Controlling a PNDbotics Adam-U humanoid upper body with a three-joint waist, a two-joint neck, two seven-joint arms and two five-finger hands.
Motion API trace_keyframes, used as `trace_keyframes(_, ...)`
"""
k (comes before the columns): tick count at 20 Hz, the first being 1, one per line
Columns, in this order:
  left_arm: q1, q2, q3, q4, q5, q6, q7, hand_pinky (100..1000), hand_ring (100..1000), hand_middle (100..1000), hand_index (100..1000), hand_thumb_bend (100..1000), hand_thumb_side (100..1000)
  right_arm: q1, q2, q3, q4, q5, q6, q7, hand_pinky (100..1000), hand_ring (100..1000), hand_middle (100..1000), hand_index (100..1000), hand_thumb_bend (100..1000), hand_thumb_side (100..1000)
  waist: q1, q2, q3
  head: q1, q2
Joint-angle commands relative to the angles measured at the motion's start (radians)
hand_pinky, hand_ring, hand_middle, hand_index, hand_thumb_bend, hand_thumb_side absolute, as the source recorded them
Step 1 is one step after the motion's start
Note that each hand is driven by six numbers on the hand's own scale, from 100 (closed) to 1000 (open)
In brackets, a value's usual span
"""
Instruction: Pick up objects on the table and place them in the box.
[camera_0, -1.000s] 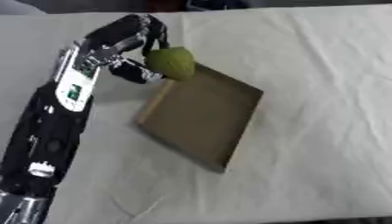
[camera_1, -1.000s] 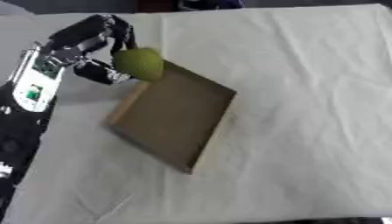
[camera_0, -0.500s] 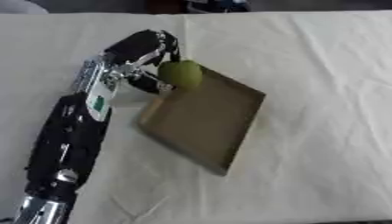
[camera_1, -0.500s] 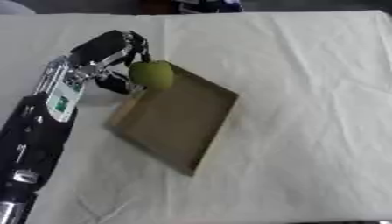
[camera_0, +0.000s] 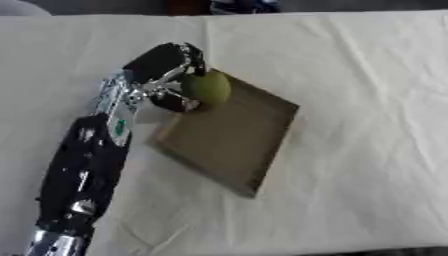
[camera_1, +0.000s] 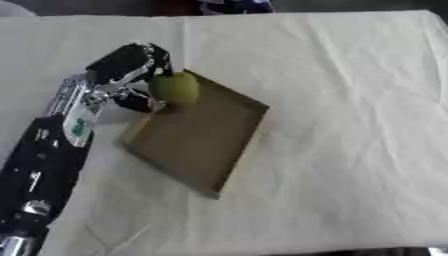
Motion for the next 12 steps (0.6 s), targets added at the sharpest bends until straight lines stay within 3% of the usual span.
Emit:
trace_keyframes(1, -0.019, 0.005, 0.009, -0.018, -0.024, 0.004, 0.031, 493, 305, 480, 508, 330, 100, -0.015, -0.028, -0.003, -0.013, -0.004, 0.005, 0.005, 717, 622, 609, 738, 100, 232, 0.001, -0.026, 0.001, -0.004, 0.007)
trace_keyframes(12, -0.005, 0.013, -0.043, -0.199, 0.105, -0.005, -0.024, 492, 306, 474, 502, 346, 100, -0.005, -0.045, -0.011, 0.000, 0.006, 0.010, -0.002, 718, 622, 608, 738, 100, 232, 0.009, -0.036, 0.006, -0.025, 0.010)
